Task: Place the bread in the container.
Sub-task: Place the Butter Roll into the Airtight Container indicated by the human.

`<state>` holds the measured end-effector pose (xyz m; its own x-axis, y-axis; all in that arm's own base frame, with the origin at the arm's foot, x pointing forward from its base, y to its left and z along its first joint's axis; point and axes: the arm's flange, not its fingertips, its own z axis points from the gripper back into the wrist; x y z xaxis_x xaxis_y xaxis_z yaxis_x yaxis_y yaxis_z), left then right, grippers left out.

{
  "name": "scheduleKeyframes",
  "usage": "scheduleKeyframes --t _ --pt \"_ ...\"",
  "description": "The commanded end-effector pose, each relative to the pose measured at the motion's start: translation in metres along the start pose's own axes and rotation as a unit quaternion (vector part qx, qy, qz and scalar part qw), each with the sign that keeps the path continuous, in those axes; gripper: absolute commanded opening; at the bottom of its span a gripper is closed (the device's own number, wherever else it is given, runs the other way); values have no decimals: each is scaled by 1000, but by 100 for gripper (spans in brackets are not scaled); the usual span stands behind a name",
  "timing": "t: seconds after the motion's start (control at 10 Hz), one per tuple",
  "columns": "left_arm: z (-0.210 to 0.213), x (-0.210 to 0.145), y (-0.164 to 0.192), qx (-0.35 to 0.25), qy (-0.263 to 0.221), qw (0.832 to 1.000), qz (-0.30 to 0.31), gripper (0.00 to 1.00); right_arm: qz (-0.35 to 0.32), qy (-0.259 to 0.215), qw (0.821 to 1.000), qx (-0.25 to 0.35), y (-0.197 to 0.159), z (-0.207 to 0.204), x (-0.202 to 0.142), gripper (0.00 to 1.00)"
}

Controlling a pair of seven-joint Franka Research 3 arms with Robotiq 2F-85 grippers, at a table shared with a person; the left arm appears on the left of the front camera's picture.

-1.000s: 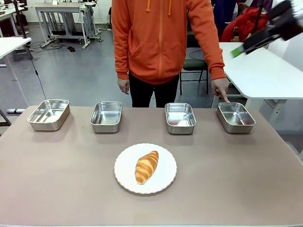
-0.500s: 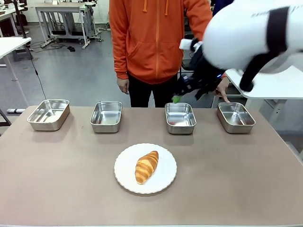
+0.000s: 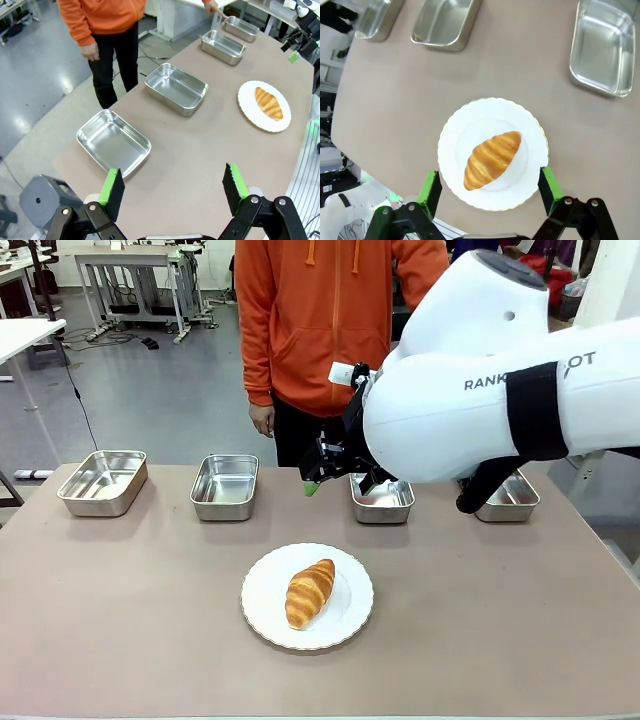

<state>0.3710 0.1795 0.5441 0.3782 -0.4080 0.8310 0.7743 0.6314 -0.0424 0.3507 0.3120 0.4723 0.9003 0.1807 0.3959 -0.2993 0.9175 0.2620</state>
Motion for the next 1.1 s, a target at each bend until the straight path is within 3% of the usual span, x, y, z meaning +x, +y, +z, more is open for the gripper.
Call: scheduleKeyframes --t 0.0,0.4,0.6,0.7,1.0 --pt "0 0 -1 -3 -10 1000 -9 100 18 -5 1000 -2 0 3 1 100" --pt "0 0 -1 -3 -10 1000 -9 100 5 -1 1000 1 1 1 0 100" --pt "0 0 -1 -3 -10 1000 -9 100 -107 -1 993 -57 34 -32 -10 100" --pt "0 0 -1 -3 -10 1000 -9 100 -184 25 980 -77 41 -50 -16 100" --pt "0 0 -1 -3 -10 1000 -9 100 -275 39 950 -141 60 -84 -37 100"
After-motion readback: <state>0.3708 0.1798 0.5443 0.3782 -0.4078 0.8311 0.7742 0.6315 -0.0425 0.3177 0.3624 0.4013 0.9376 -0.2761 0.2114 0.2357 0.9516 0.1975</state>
